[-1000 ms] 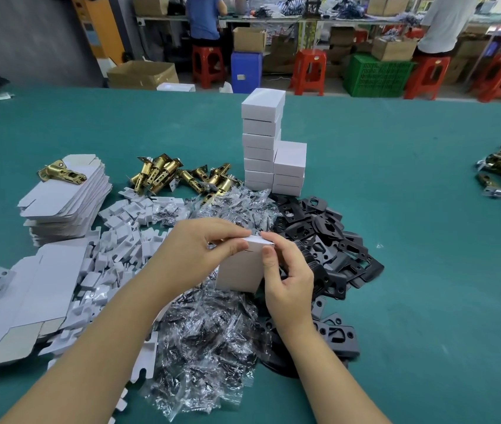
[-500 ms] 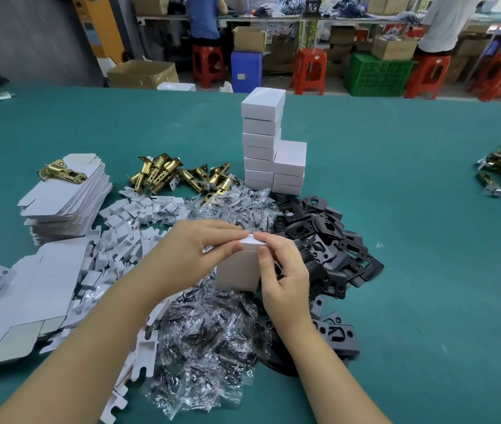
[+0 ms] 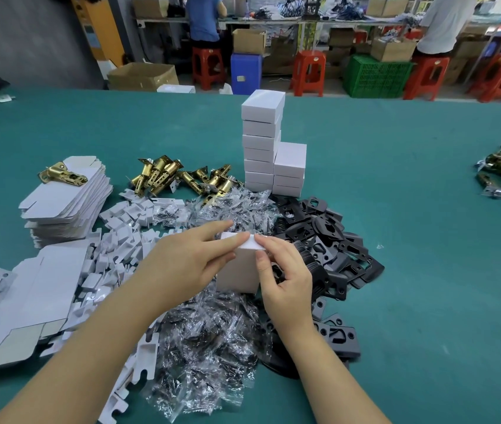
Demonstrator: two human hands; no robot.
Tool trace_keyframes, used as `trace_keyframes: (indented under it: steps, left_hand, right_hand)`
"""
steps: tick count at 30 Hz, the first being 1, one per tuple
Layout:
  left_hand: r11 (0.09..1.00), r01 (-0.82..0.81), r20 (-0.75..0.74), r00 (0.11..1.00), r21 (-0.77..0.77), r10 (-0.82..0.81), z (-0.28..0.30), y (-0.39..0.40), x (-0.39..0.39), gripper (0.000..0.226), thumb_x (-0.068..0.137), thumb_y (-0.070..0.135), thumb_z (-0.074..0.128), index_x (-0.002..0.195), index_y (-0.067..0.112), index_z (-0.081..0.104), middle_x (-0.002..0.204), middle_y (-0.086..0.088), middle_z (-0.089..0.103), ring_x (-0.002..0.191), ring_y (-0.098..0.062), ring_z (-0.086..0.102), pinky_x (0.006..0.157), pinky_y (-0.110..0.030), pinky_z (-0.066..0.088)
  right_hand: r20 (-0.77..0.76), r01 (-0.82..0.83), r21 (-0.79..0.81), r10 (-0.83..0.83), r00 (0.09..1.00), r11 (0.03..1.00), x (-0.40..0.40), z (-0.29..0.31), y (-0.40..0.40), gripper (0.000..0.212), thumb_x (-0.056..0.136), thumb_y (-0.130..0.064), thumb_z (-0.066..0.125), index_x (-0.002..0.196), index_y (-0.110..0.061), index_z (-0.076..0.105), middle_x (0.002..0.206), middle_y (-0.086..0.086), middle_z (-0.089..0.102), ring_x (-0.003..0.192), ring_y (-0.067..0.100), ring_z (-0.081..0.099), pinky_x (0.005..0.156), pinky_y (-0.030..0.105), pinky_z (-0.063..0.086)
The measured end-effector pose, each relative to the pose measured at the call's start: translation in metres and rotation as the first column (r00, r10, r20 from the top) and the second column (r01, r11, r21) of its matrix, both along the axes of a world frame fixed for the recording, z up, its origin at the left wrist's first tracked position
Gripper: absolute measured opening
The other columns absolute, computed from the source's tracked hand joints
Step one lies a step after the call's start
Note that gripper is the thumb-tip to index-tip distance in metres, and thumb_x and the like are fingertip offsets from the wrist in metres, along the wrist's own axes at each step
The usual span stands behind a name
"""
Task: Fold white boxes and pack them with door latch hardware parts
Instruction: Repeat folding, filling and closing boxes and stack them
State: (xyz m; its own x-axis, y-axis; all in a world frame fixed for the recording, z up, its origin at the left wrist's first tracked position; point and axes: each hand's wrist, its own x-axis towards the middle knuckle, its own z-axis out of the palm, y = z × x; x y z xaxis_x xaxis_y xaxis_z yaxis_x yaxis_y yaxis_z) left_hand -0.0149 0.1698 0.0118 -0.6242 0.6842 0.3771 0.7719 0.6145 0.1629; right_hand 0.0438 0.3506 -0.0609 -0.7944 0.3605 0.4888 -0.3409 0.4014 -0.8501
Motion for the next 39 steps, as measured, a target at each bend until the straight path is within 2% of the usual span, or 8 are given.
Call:
trace_keyframes:
  steps: [6, 11, 17, 21, 24, 30, 34, 39]
  left_hand:
    - [0.969, -0.194, 0.515, 0.853, 0.156, 0.088, -0.011, 0.003, -0.004, 0.055, 0.093, 0.038, 0.071, 0.139, 0.053, 0.047, 0.106, 0.020, 0.065, 0.076, -0.008, 0.061, 0.064, -0.025, 0.054]
    - [0.943, -0.268, 0.566, 0.817, 0.200, 0.112, 0.000, 0.008, 0.001, 0.032, 0.090, 0.030, 0.076, 0.113, 0.044, 0.061, 0.097, 0.020, 0.069, 0.070, -0.007, 0.066, 0.064, -0.034, 0.058]
    - [0.935, -0.157, 0.100, 0.986, 0.319, 0.131, 0.026, 0.005, 0.021, 0.042, 0.085, 0.022, 0.078, 0.125, 0.023, 0.067, 0.110, 0.010, 0.070, 0.077, -0.009, 0.061, 0.065, -0.033, 0.056]
    - [0.980, 0.075, -0.413, 0.911, 0.187, 0.009, 0.020, 0.006, 0.028, 0.034, 0.085, -0.004, 0.072, 0.118, 0.004, 0.073, 0.114, -0.017, 0.072, 0.071, -0.028, 0.069, 0.052, -0.037, 0.059]
    - [0.968, 0.136, -0.472, 0.881, 0.213, -0.020, 0.010, 0.006, 0.025, 0.035, 0.086, -0.010, 0.068, 0.119, 0.003, 0.073, 0.119, -0.024, 0.069, 0.081, -0.033, 0.071, 0.062, -0.041, 0.062]
    - [0.829, -0.246, 0.106, 0.969, 0.502, 0.223, -0.007, 0.021, -0.010, 0.054, 0.093, 0.006, 0.065, 0.143, 0.021, 0.050, 0.139, -0.002, 0.049, 0.069, -0.006, 0.059, 0.061, -0.021, 0.058]
    - [0.517, -0.639, 0.656, 0.733, 0.570, 0.182, -0.034, 0.038, -0.034, 0.041, 0.098, 0.018, 0.062, 0.137, 0.026, 0.054, 0.116, 0.008, 0.058, 0.061, -0.003, 0.056, 0.053, -0.010, 0.048]
    - [0.471, -0.692, 0.763, 0.644, 0.547, 0.061, -0.060, 0.048, -0.046, 0.029, 0.100, 0.019, 0.060, 0.126, 0.033, 0.058, 0.114, 0.006, 0.061, 0.052, 0.003, 0.053, 0.046, -0.014, 0.044]
  right_hand:
    - [-0.018, 0.047, 0.016, -0.047, 0.999, 0.999, 0.002, 0.004, -0.002, 0.023, 0.099, -0.026, 0.064, 0.114, -0.016, 0.078, 0.120, 0.001, 0.062, 0.117, 0.004, 0.056, 0.098, 0.014, 0.044]
    - [0.003, 0.063, -0.064, -0.063, 0.998, 0.996, 0.009, 0.020, -0.001, 0.029, 0.098, -0.042, 0.057, 0.116, -0.028, 0.074, 0.093, -0.011, 0.054, 0.086, 0.003, 0.055, 0.077, 0.012, 0.045]
    - [0.254, -0.161, -0.740, 0.493, 0.832, 0.652, 0.014, 0.044, 0.012, 0.066, 0.087, -0.074, 0.057, 0.140, -0.033, 0.058, 0.062, -0.002, 0.054, 0.041, 0.008, 0.037, 0.036, 0.020, 0.031]
    - [0.196, -0.218, -0.846, 0.663, 0.722, 0.487, 0.013, 0.061, 0.012, 0.072, 0.094, -0.069, 0.045, 0.139, -0.014, 0.056, 0.070, 0.003, 0.061, 0.038, 0.009, 0.039, 0.034, 0.019, 0.032]
    - [0.280, -0.179, -0.816, 0.647, 0.709, 0.549, 0.009, 0.072, 0.014, 0.051, 0.098, -0.047, 0.059, 0.121, -0.002, 0.058, 0.072, 0.006, 0.065, 0.039, 0.010, 0.048, 0.031, 0.019, 0.035]
    - [0.320, -0.035, -0.796, 0.469, 0.824, 0.604, -0.021, 0.083, 0.044, 0.028, 0.101, -0.022, 0.060, 0.127, -0.011, 0.061, 0.075, 0.004, 0.072, 0.047, 0.009, 0.055, 0.036, 0.018, 0.040]
    - [0.327, 0.063, -0.722, 0.260, 0.909, 0.689, -0.062, 0.090, 0.073, 0.020, 0.106, -0.019, 0.051, 0.125, -0.018, 0.058, 0.070, 0.001, 0.076, 0.051, 0.009, 0.062, 0.042, 0.020, 0.049]
    - [0.396, 0.203, -0.633, 0.087, 0.914, 0.747, -0.132, 0.098, 0.106, 0.035, 0.106, -0.018, 0.052, 0.139, -0.008, 0.050, 0.114, 0.016, 0.063, 0.049, 0.010, 0.067, 0.043, 0.019, 0.050]
